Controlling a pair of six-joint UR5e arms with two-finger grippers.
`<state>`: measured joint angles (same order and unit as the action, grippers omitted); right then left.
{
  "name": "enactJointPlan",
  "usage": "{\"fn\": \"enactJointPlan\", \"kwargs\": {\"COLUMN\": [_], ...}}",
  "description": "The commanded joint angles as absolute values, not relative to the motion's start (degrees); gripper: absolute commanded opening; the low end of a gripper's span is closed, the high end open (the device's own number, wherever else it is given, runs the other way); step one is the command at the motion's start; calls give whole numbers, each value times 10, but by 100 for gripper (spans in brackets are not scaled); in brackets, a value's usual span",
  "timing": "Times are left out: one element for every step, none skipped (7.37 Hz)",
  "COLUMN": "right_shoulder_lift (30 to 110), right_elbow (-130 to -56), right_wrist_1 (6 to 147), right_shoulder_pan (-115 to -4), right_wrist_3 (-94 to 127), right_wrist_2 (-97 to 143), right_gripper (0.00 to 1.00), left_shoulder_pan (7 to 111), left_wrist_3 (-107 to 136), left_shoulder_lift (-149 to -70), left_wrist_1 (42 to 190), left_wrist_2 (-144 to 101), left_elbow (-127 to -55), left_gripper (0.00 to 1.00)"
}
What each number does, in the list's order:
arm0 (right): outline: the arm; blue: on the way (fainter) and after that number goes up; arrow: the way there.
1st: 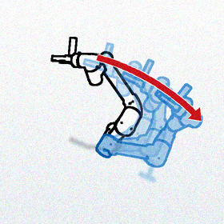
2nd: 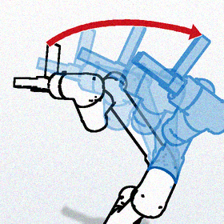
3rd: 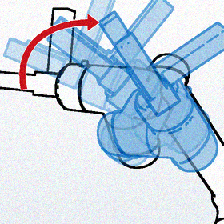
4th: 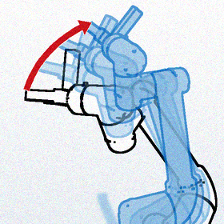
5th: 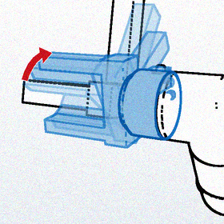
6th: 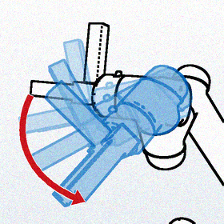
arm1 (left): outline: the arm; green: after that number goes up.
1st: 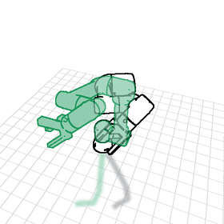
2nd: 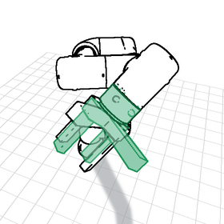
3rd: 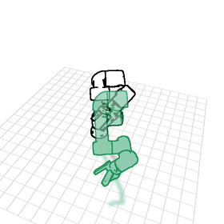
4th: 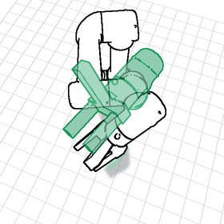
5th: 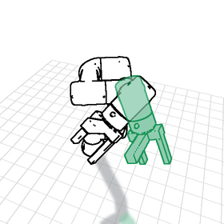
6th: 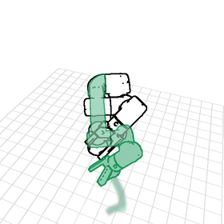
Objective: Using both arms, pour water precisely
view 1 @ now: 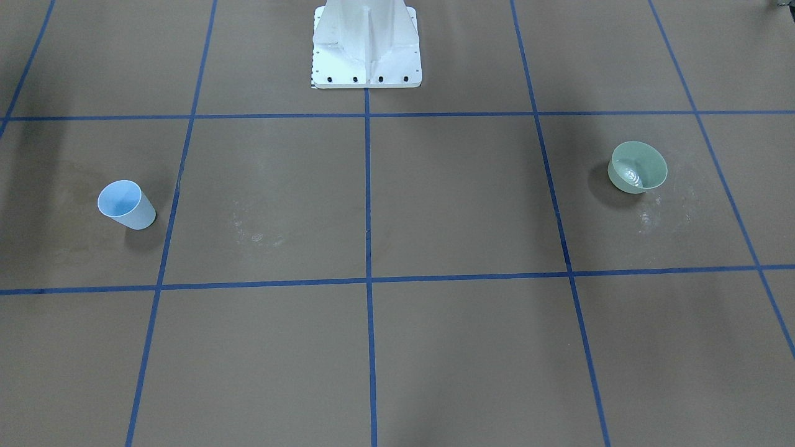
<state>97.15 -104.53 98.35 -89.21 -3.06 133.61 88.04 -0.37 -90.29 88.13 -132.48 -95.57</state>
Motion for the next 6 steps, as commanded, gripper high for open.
{"fn": "enactJointPlan", "kwargs": {"right_shoulder_lift": [970,963,963,962,961,961], "right_elbow": [-1048,-1047,-1048,-1047,-1046,-1044], "right_wrist_1": [983,983,983,983,983,983], "right_shoulder_pan": [-892,-892,-892,-892,-892,-892], "right_wrist_3": [-31,-30,-30,-30,-30,-30], "right_wrist_2": [1338,1339,1340,1340,1340,1340], "right_gripper": [100,100,100,100,100,100], "left_shoulder_pan": [876,875,871,840,812,789], "left_wrist_3": [-4,1,76,183,268,339], "left_shoulder_lift": [-925,-944,-947,-943,-914,-887], "left_wrist_1": [891,903,908,963,1035,1108], "left_wrist_2": [-1325,-1327,-1341,-1366,-1370,-1368], "left_elbow": [-957,-961,-958,-956,-955,-955], "left_gripper": [100,100,100,100,100,100]}}
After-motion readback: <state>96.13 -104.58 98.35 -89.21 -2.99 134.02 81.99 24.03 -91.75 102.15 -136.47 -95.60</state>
